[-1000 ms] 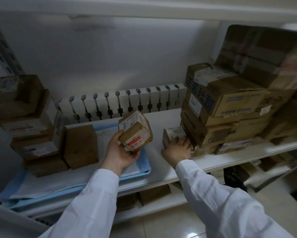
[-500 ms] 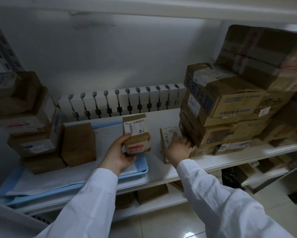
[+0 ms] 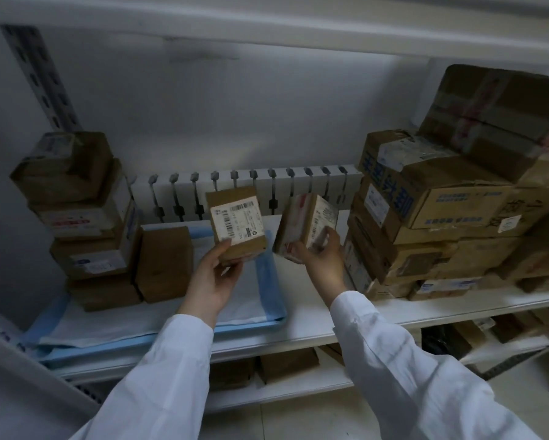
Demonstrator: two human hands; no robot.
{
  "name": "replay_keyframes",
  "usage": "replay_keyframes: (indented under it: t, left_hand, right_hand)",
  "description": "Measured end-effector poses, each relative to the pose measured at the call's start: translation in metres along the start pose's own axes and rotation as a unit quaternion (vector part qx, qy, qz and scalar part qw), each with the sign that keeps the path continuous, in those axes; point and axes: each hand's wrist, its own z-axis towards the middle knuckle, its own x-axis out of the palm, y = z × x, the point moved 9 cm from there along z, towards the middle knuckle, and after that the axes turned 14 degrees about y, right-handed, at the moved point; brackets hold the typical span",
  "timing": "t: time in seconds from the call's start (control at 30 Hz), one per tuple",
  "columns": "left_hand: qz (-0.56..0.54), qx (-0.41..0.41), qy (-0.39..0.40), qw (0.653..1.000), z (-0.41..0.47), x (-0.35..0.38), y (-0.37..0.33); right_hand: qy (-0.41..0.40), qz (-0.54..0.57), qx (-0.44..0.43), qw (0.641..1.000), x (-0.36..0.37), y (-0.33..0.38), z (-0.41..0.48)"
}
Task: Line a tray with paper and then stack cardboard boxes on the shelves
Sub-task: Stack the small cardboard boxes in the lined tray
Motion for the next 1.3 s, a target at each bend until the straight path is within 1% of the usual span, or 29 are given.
replay_keyframes:
  t: [0.07,0.13,0.2,0.27,0.3,0.37,0.47,0.5,0.53,0.57,0.63,0.7,0.8,0.9,1.07,1.17,1.3]
  left_hand:
    - [-0.041,0.016,0.010,0.999,-0.002,-0.004,-0.008]
    - [-0.057,0.014,-0.004,0.998,-0.004,-0.007,-0.012]
    - [-0.055,0.004,-0.016,0.998,-0.007,-0.008,-0.014]
    - [-0.044,0.003,-0.013,0.999,-0.009,-0.006,-0.019]
    - [-0.040,0.004,-0.007,0.999,-0.010,-0.003,-0.024]
    - [-0.036,0.006,0.008,0.999,-0.012,0.006,-0.035]
    - [-0.043,-0.008,0.026,0.999,-0.018,0.025,-0.053]
    - [-0.041,-0.012,0.031,0.999,-0.021,0.030,-0.061]
    - [-0.037,-0.013,0.037,0.999,-0.024,0.035,-0.069]
    - [-0.032,-0.011,0.042,0.999,-0.026,0.039,-0.078]
    - [-0.022,0.000,0.046,0.999,-0.031,0.042,-0.095]
    - [-0.022,0.011,0.049,0.999,-0.035,0.043,-0.107]
    - [-0.028,0.016,0.060,0.998,-0.040,0.045,-0.117]
    - [-0.028,0.012,0.073,0.997,-0.044,0.045,-0.123]
    - [-0.043,0.016,0.080,0.996,-0.049,0.033,-0.134]
    - [-0.032,0.017,0.064,0.997,-0.054,0.026,-0.138]
    - [-0.016,0.009,0.056,0.998,-0.059,0.023,-0.141]
  right_hand:
    - [0.040,0.106,0.017,0.993,0.013,-0.002,0.002]
    - [0.095,0.202,0.063,0.973,0.031,-0.004,0.001]
    - [0.131,0.306,0.105,0.937,0.047,-0.004,-0.002]
    - [0.137,0.397,0.136,0.897,0.059,-0.002,-0.007]
    - [0.142,0.429,0.149,0.880,0.066,0.000,-0.009]
    - [0.156,0.459,0.172,0.857,0.080,0.003,-0.011]
    - [0.184,0.460,0.187,0.848,0.098,0.010,-0.014]
    - [0.199,0.451,0.186,0.850,0.105,0.014,-0.016]
    - [0.215,0.426,0.178,0.861,0.109,0.017,-0.016]
    - [0.233,0.382,0.165,0.879,0.114,0.020,-0.016]
    - [0.258,0.249,0.135,0.924,0.120,0.029,-0.017]
    - [0.251,0.154,0.104,0.950,0.125,0.037,-0.015]
    - [0.223,0.065,0.056,0.971,0.135,0.057,-0.016]
    - [0.219,-0.047,0.023,0.974,0.158,0.070,-0.014]
    - [0.230,-0.156,0.006,0.961,0.197,0.085,-0.014]
    - [0.212,-0.200,-0.009,0.957,0.210,0.092,-0.015]
    - [0.196,-0.300,-0.043,0.933,0.224,0.105,-0.018]
